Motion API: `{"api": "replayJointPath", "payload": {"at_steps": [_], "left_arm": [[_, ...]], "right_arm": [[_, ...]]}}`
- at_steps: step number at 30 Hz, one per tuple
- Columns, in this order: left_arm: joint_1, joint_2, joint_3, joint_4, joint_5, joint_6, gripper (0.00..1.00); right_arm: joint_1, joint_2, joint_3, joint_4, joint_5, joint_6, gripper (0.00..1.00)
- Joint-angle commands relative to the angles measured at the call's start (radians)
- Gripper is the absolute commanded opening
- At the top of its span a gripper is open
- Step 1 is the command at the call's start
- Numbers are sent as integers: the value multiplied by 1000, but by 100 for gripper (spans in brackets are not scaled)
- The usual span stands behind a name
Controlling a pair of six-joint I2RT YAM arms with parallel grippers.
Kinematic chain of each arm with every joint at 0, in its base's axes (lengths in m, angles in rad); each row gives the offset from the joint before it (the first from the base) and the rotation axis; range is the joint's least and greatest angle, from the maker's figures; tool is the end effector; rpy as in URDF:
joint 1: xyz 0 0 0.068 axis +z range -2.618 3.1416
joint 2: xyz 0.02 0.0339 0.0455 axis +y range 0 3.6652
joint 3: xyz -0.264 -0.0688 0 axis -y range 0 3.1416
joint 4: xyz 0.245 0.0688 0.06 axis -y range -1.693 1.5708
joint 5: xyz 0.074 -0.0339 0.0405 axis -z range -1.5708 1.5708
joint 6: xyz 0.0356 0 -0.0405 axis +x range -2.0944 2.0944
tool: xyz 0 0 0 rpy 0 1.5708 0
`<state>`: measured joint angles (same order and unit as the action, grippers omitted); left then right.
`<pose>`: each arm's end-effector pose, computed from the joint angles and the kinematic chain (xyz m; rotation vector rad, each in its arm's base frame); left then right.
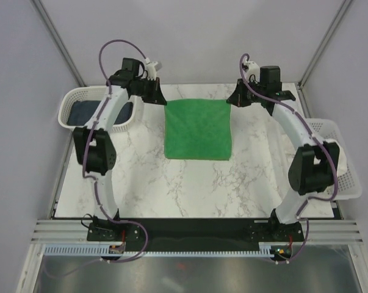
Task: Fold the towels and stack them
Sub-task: Fold the towel
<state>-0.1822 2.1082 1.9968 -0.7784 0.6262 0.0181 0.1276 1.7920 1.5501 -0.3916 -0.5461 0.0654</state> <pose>0.4585 -0.1057 0.2928 0.5115 2.3496 -0.8402 0.4086 0.0711 0.3088 -0.3739 2.1530 0.7086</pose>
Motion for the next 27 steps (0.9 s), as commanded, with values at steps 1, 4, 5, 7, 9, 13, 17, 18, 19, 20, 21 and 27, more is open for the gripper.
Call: {"api": "replayJointPath", "payload": {"at_steps": [1,4,5,7,9,13,17,18,19,20,21,27], "left_arm": [[-8,-233,-39,51,-11,-53,2],[-16,-371,-88,51,-34,-63,2],[-19,-399,-99,51,-37,-67,2],[-26,-491,-134,51,-34,-72,2],[-42,-555,-185,50,-42,-73,2],[-72,-713,-263,47,-49,-73,2],[-80,-789,-312,16,-49,-92,2],[-82,-797,-319,2,-48,-107,2],[-82,-800,-322,-1,-49,-112,2],[-88,-794,-326,-2,-59,-113,2],[-91,-784,-335,-1,-77,-116,2],[-89,-560,-333,-6,-256,-106,2]], "right_arm": [[-13,-183,-13,54,54,47,0],[-11,-305,-41,53,51,62,0],[-6,-363,-63,47,55,63,0],[-6,-419,-94,33,48,65,0],[-2,-499,-137,22,34,71,0],[0,-623,-180,5,0,80,0],[1,-739,-186,-26,-18,97,0],[1,-749,-185,-29,-18,100,0],[1,-753,-189,-27,-14,102,0],[0,-750,-199,-26,-5,103,0],[0,-741,-203,-24,3,103,0],[0,-588,-306,123,25,137,0]]}}
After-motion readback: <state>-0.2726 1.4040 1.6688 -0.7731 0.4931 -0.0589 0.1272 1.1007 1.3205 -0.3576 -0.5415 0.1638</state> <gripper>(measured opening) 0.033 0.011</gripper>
